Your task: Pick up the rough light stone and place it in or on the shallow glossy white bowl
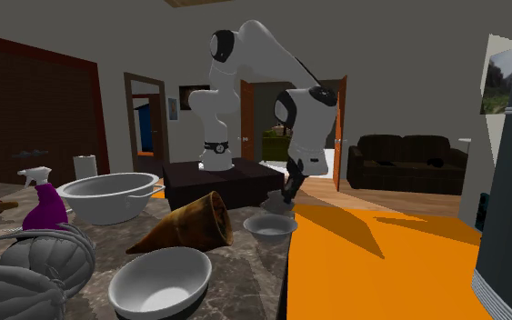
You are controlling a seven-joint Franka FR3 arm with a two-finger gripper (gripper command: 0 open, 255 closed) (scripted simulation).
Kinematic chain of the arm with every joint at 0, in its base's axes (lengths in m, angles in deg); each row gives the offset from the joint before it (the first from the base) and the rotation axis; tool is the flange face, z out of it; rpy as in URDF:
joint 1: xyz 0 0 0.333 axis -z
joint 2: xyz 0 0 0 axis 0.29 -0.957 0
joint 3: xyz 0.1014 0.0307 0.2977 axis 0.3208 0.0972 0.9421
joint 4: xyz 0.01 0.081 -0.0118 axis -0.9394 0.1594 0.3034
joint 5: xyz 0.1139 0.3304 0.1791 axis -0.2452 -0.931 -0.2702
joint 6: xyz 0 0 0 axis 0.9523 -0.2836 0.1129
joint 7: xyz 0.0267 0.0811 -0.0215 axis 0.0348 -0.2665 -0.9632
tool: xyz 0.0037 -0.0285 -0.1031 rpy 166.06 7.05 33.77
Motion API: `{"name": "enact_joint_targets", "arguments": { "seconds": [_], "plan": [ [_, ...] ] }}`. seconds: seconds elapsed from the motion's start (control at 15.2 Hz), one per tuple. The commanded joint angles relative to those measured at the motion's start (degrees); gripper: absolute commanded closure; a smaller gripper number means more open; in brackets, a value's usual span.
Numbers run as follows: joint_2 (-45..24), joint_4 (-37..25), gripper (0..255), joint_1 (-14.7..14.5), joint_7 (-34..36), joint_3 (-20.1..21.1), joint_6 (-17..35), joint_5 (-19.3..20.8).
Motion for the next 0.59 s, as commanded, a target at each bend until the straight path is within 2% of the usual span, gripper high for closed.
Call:
{"name": "enact_joint_targets", "arguments": {
  "seconds": [0.0,0.13,0.2,0.4,0.53],
  "plan": [
    [-1.32,-0.88,255,0.05,-0.11,-0.05,0.44,0.04],
    [-1.39,-0.94,255,0.02,-0.08,-0.02,0.45,0.03],
    [-1.39,-0.94,0,0.02,-0.08,-0.02,0.45,0.03],
    [-1.89,0.58,0,7.66,-1.34,0.84,-4.95,-8.83],
    [-2.00,1.63,0,8.64,-1.52,1.02,-4.93,-10.12]
  ]
}}
